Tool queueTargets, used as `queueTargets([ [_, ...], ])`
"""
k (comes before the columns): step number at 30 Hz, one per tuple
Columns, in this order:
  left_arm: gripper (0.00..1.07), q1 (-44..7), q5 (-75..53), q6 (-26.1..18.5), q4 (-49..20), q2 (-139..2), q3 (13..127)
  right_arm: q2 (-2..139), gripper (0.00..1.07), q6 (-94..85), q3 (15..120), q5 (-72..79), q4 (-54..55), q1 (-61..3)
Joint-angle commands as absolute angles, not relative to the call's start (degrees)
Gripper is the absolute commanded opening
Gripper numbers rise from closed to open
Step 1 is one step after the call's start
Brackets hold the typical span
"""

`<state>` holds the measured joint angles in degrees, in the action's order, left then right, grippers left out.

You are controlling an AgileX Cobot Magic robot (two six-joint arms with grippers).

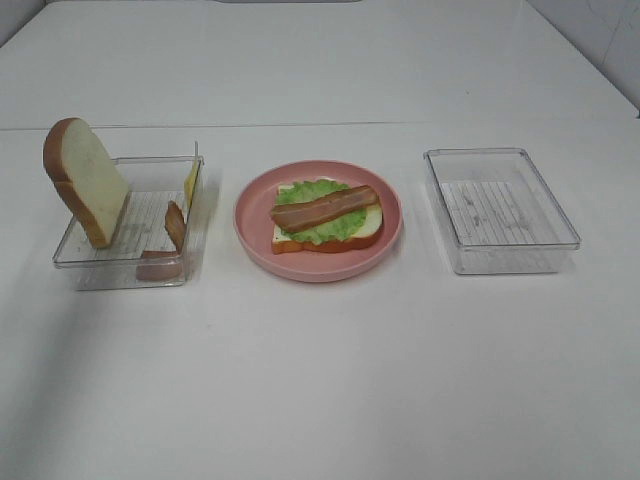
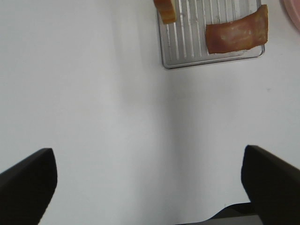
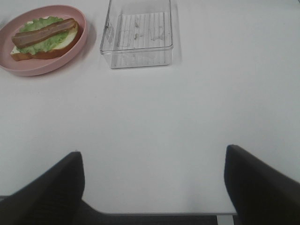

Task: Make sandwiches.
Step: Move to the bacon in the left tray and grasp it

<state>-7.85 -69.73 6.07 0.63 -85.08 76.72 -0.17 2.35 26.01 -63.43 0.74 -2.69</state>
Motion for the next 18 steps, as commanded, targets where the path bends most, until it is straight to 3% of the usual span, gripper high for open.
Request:
queueTargets([
  [1, 1.02, -9.91, -75.40, 8.71, 1.78, -87.78, 78.09, -1.66, 0.79, 1.95, 25.78, -62.97, 1.03, -2.64],
  [3, 1.02, -13.75, -75.40, 11.29, 1.38, -95.17, 82.22, -1.66, 0.79, 1.95, 25.78, -62.97, 1.03, -2.64],
  [9, 1.02, -19.08, -75.40, 12.55, 0.69, -104.56, 89.04, -1.66, 0.79, 1.95, 25.78, -62.97, 1.03, -2.64],
  [18, 1.02, -20.97, -73.57, 14.73, -2.01, -114.13, 94.88, -1.60, 0.79, 1.95, 25.78, -62.97, 1.03, -2.64],
])
